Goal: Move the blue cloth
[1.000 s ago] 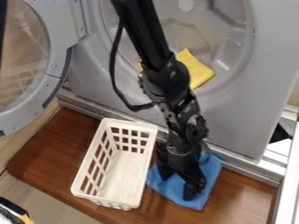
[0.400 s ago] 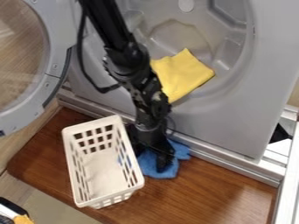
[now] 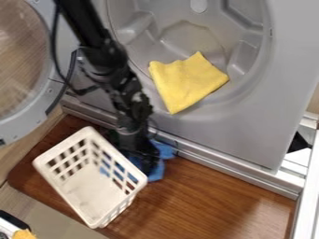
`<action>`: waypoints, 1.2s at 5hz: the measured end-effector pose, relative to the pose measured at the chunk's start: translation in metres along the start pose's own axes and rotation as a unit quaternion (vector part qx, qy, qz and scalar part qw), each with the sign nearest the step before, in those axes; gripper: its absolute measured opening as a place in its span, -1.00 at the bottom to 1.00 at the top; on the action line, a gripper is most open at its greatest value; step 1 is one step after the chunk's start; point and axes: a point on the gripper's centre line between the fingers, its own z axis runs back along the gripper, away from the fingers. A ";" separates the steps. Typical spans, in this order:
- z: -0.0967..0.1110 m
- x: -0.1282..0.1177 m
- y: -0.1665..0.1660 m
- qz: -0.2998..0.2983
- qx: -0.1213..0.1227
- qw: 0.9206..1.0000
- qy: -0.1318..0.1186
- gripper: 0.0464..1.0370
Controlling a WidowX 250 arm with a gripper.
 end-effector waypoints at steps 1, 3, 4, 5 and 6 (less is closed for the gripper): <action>0.000 -0.004 0.004 0.008 0.000 1.000 0.001 0.93; 0.001 -0.004 -0.002 0.001 -0.012 1.000 0.000 0.93; 0.003 -0.004 -0.009 -0.009 -0.019 1.000 0.000 0.93; 0.009 -0.007 -0.015 -0.025 -0.018 0.999 0.011 0.92; 0.028 -0.002 -0.021 -0.032 -0.021 0.999 -0.019 0.92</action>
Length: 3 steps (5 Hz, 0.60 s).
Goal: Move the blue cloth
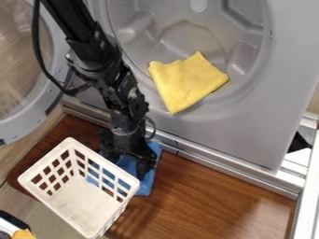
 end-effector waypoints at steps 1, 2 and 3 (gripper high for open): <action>0.014 0.001 -0.009 -0.010 -0.007 1.000 -0.016 0.92; 0.029 0.003 -0.012 -0.016 -0.014 0.999 -0.034 0.92; 0.047 0.003 -0.014 -0.019 -0.016 0.998 -0.058 0.92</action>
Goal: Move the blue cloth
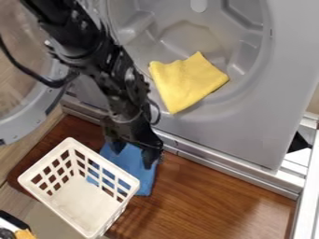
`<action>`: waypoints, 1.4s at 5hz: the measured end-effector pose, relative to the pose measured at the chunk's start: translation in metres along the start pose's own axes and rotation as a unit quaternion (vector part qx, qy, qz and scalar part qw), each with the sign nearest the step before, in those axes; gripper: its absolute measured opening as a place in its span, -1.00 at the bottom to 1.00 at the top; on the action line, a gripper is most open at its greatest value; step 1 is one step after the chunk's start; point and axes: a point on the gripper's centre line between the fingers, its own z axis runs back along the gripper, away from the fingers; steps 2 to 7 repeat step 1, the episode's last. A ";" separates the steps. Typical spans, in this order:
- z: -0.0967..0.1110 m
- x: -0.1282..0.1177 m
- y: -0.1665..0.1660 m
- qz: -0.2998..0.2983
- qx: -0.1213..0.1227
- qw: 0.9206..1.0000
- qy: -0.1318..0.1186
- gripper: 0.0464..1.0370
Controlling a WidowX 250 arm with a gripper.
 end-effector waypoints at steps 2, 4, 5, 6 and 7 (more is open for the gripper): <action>0.004 -0.002 -0.001 -0.021 0.001 1.000 -0.005 0.92; 0.004 -0.002 -0.001 -0.021 0.001 1.000 -0.005 0.92; 0.004 -0.002 -0.001 -0.021 0.001 1.000 -0.005 0.92; 0.004 -0.002 -0.001 -0.021 0.001 1.000 -0.005 0.92; 0.004 -0.002 -0.001 -0.021 0.001 1.000 -0.005 0.92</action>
